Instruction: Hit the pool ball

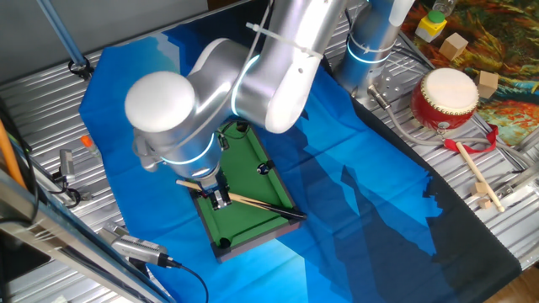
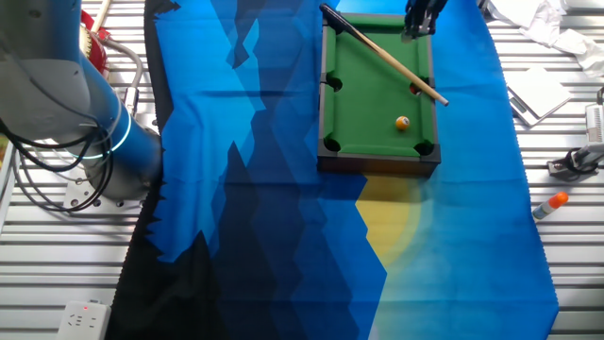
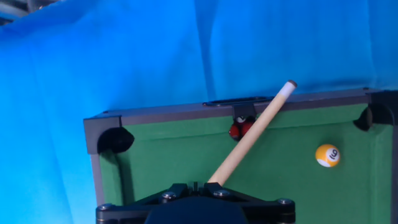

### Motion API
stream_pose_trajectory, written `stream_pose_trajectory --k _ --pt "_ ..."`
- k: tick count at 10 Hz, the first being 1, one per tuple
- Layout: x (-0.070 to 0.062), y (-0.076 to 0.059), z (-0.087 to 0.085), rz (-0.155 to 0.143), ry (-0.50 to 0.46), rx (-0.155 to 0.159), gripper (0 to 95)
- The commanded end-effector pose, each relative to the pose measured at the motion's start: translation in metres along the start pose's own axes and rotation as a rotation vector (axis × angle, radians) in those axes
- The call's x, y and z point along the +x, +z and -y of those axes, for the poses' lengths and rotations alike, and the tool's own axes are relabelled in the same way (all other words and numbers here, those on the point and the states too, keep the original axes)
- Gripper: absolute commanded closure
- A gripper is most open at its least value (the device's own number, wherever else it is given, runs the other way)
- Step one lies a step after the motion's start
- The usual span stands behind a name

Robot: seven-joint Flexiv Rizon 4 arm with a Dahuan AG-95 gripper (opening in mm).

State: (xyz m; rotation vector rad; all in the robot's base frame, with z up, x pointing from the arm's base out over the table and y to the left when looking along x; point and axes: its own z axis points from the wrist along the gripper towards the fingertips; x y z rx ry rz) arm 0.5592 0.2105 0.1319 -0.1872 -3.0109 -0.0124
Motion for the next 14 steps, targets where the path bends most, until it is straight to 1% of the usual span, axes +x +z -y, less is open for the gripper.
stream_pose_trajectory --k 1,2,3,4,5,6,7,9,10,11,12,13,14 --pt "-0.001 0.000 -0.001 -0.045 -0.074 0.009 95.0" --pt "-0.001 0.000 -0.001 -0.048 -0.090 0.012 95.0" --pt "-0.001 0.000 -0.001 -0.044 -0.102 0.012 95.0" --pt "-0.001 0.000 -0.001 -0.042 -0.093 0.012 95.0" --pt "-0.001 -0.001 -0.001 -0.039 -0.095 0.013 76.0" --pt "0.004 -0.003 -0.003 -0.044 -0.113 0.004 38.0" --pt "0.009 -0.004 -0.005 -0.043 -0.111 -0.002 38.0" --pt "0.023 -0.004 -0.009 -0.041 -0.067 -0.010 38.0" --pt "0.026 -0.002 -0.009 -0.024 -0.023 -0.012 38.0" --pt "0.027 -0.001 -0.009 -0.030 0.038 -0.026 38.0" --pt "0.027 -0.001 -0.009 -0.030 0.074 -0.024 38.0" --pt "0.026 -0.001 -0.008 -0.025 0.130 -0.007 38.0" --pt "0.026 0.000 -0.008 -0.023 0.132 0.012 38.0"
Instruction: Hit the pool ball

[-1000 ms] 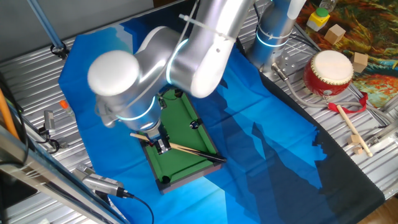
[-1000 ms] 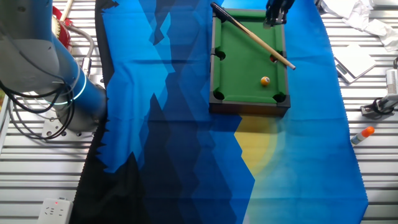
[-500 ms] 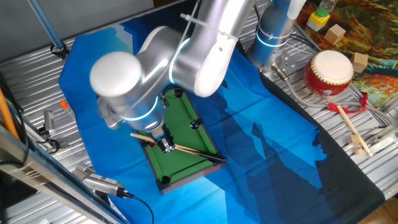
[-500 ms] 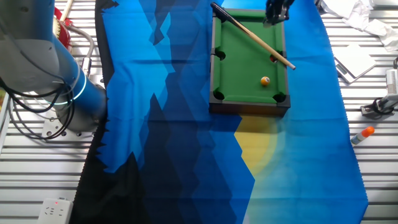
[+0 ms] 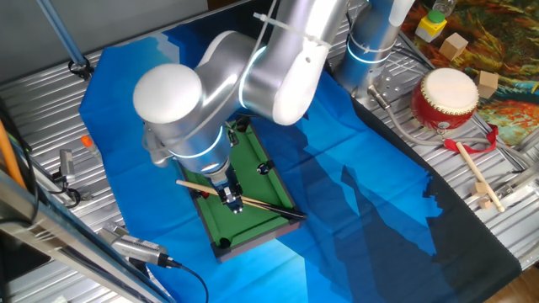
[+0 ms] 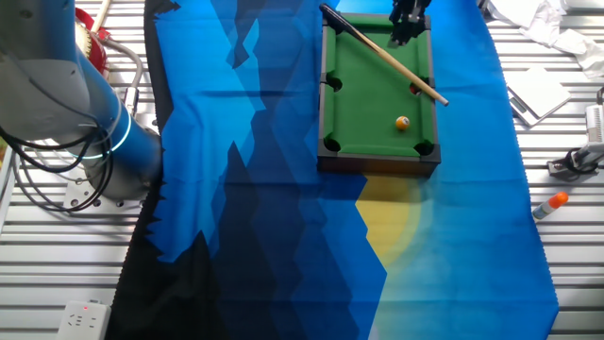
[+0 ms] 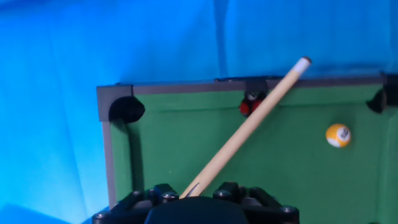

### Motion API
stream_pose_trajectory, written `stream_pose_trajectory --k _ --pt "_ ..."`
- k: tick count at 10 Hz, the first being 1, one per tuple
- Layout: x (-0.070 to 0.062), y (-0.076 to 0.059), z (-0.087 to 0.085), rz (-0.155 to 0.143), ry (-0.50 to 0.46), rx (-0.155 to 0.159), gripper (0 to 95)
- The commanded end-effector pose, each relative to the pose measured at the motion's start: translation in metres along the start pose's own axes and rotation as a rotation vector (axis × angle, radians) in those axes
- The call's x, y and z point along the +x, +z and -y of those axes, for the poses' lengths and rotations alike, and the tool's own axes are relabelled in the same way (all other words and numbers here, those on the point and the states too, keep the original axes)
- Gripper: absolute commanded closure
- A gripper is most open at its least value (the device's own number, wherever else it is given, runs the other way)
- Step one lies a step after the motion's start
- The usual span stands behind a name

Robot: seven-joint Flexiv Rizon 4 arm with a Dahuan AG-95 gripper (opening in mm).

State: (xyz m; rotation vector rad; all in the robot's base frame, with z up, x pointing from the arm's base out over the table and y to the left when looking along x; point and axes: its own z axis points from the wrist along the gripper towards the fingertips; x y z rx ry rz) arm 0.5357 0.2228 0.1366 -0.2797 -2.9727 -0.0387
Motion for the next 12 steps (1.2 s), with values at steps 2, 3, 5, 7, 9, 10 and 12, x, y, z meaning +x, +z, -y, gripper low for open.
stream_pose_trajectory --k 2,3,5,7,9,10,12 --pt "-0.001 0.006 0.006 0.006 0.071 0.037 38.0" --pt "0.000 0.012 0.010 0.006 0.071 0.037 57.0" --pt "-0.003 0.025 0.015 0.012 0.071 0.035 57.0" --pt "-0.007 0.034 0.018 0.027 0.070 0.027 57.0" --pt "-0.008 0.036 0.019 0.032 0.068 0.013 57.0" --pt "-0.008 0.036 0.018 0.032 0.068 0.010 57.0" --pt "-0.008 0.039 0.019 0.033 0.068 0.011 57.0"
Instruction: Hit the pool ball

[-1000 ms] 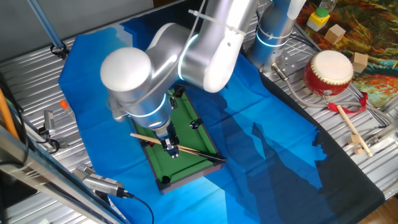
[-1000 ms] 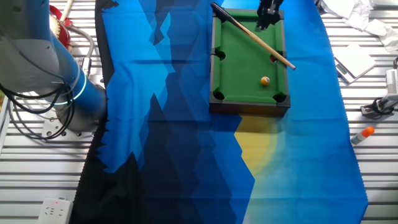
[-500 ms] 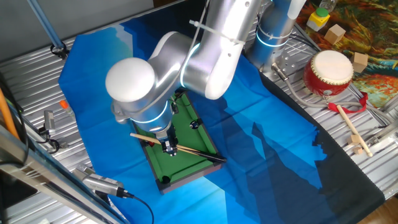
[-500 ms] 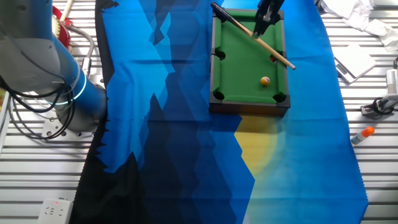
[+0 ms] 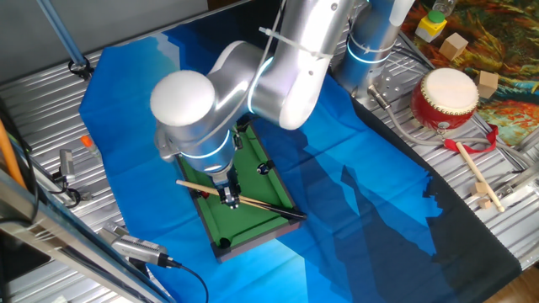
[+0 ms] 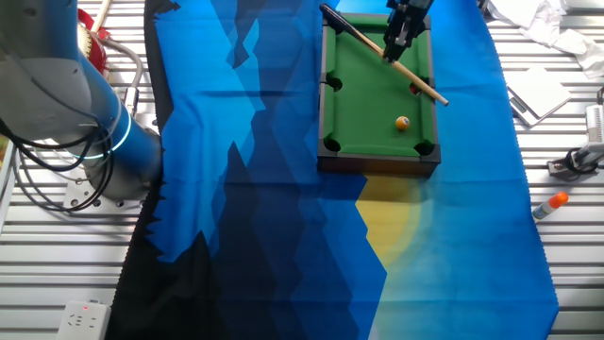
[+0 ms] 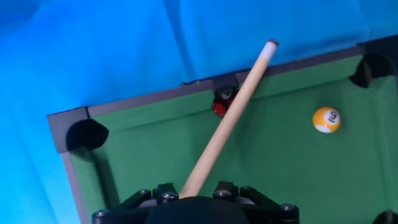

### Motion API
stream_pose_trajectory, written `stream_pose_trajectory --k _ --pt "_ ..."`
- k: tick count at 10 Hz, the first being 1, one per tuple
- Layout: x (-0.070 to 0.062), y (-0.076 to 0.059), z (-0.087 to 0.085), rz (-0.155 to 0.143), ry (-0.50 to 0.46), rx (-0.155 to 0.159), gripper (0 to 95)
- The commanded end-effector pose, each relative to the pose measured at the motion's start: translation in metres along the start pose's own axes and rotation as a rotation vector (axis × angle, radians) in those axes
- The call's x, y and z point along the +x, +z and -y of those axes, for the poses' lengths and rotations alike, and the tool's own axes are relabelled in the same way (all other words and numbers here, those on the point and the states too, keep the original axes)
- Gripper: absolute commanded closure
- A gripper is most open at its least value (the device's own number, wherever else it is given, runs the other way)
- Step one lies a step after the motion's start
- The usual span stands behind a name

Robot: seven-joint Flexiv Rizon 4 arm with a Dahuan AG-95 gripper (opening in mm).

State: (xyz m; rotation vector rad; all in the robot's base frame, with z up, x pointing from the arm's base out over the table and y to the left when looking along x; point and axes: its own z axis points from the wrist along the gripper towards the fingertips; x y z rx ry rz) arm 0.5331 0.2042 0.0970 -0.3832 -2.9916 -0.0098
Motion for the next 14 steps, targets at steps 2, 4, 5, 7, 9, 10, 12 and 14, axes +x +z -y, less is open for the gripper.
stream_pose_trajectory --k 2,4,5,7,9,10,12,14 --pt "-0.002 0.007 -0.002 0.003 0.000 -0.001 57.0" --pt "-0.001 0.013 -0.005 0.005 0.000 -0.001 57.0" --pt "0.001 0.016 -0.007 0.006 0.001 0.003 57.0" --pt "0.006 0.020 -0.008 0.004 -0.013 0.001 95.0" --pt "0.010 0.020 -0.009 -0.005 -0.013 0.010 95.0" --pt "0.014 0.017 -0.007 -0.007 -0.022 0.003 95.0" --pt "0.018 0.013 -0.007 -0.013 -0.035 0.002 95.0" --pt "0.023 0.008 -0.005 -0.018 -0.040 0.003 95.0"
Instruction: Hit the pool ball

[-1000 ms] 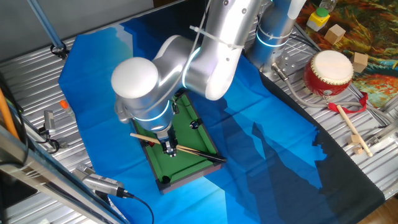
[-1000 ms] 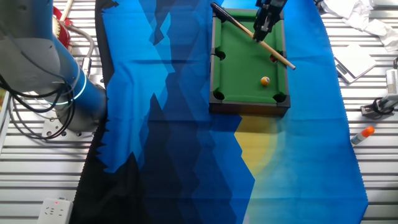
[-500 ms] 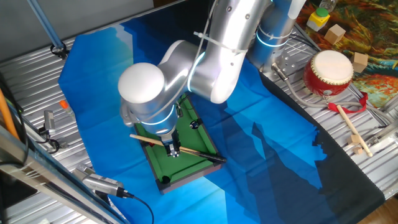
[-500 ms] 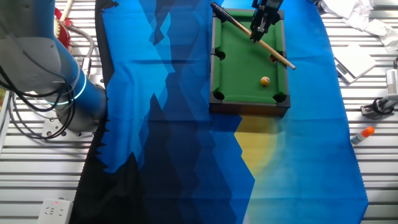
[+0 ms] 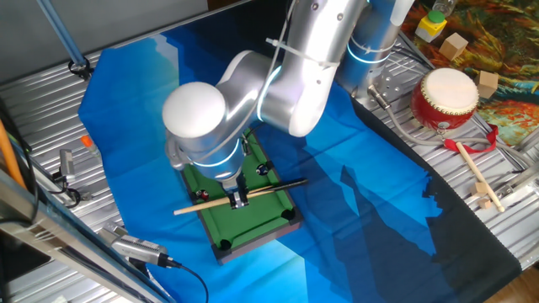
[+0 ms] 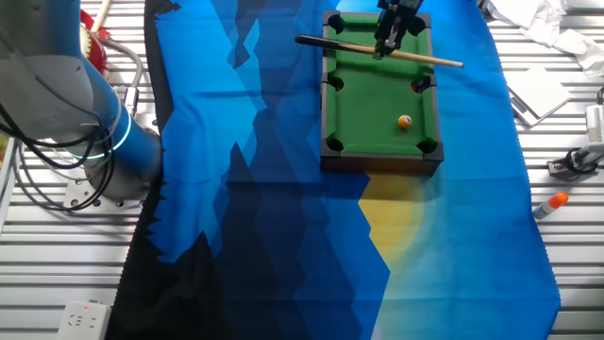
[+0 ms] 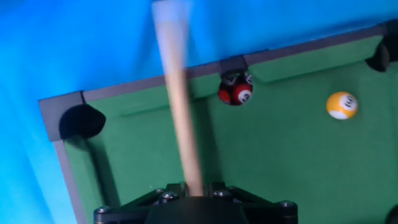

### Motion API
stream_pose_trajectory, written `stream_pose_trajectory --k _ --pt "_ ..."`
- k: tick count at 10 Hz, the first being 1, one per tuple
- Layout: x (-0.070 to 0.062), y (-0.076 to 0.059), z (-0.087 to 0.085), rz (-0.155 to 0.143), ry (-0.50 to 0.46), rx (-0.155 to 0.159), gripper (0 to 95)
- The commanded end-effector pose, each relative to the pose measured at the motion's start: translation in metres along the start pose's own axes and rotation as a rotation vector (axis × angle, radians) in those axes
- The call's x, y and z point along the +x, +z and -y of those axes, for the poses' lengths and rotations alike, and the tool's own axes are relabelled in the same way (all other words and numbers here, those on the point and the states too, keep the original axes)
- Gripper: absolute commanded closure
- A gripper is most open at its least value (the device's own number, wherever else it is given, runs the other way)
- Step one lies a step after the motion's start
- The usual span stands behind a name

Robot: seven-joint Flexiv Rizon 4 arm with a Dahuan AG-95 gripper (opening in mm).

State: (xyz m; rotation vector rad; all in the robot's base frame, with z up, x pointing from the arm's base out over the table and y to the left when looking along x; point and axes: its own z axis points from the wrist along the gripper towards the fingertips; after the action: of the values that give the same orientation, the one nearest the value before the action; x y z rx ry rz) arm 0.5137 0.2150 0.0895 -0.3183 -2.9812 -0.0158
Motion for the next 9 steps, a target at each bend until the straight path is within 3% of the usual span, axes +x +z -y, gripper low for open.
stream_pose_trajectory --k 1,5,9 --pt "0.009 -0.008 0.003 -0.007 0.000 0.005 95.0" --pt "0.032 -0.039 -0.011 -0.066 0.003 0.016 95.0" --pt "0.051 -0.063 -0.031 -0.092 -0.011 0.023 95.0"
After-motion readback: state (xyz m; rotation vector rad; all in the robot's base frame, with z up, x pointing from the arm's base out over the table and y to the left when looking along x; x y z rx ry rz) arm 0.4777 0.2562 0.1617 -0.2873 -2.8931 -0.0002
